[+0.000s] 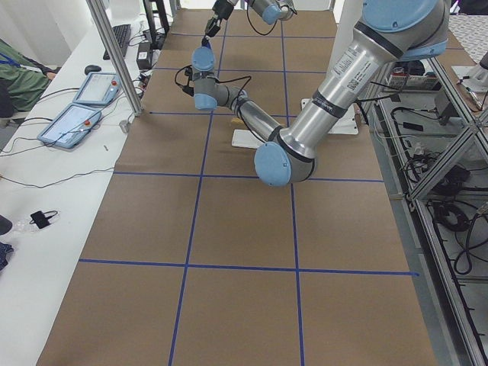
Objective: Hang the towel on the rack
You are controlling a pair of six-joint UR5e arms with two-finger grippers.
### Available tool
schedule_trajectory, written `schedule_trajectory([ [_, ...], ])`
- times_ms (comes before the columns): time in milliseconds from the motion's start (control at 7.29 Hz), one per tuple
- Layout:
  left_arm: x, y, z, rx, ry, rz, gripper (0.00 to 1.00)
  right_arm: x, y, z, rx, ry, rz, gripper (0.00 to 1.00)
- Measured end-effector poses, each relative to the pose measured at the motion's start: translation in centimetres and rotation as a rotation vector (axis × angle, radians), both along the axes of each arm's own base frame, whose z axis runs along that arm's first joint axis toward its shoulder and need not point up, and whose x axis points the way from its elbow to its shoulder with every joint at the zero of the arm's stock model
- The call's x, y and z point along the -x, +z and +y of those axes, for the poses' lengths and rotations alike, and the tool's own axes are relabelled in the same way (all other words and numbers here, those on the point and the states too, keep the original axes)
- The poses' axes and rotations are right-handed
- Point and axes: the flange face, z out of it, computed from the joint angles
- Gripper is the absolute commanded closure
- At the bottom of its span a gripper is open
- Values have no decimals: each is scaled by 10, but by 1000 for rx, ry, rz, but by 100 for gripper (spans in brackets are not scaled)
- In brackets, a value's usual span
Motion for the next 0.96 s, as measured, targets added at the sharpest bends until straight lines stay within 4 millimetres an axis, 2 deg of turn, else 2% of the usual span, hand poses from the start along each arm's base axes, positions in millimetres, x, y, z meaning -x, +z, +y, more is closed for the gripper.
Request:
schedule_trajectory([
  [137, -4, -5, 6, 3, 4, 27, 5, 5, -1, 3, 2, 8, -3, 100],
  [275, -5, -9, 8, 5, 6, 46, 19, 12, -1, 8, 2, 9, -3, 100],
  [412, -5, -10, 9, 6, 6, 53, 80, 19, -1, 13, 2, 4, -2, 100],
  [549, -5, -11, 9, -2, 4, 62, 100, 25, 1, 17, 3, -2, -1, 100],
  [686, -4, -11, 11, -21, 1, 79, 100, 27, 2, 19, 4, -6, 1, 100],
  [824, -3, -10, 12, -35, 0, 90, 100, 28, 4, 19, 6, -7, 3, 70],
  [961, -2, -9, 13, -40, -1, 93, 100, 28, 6, 19, 11, -7, 0, 6],
])
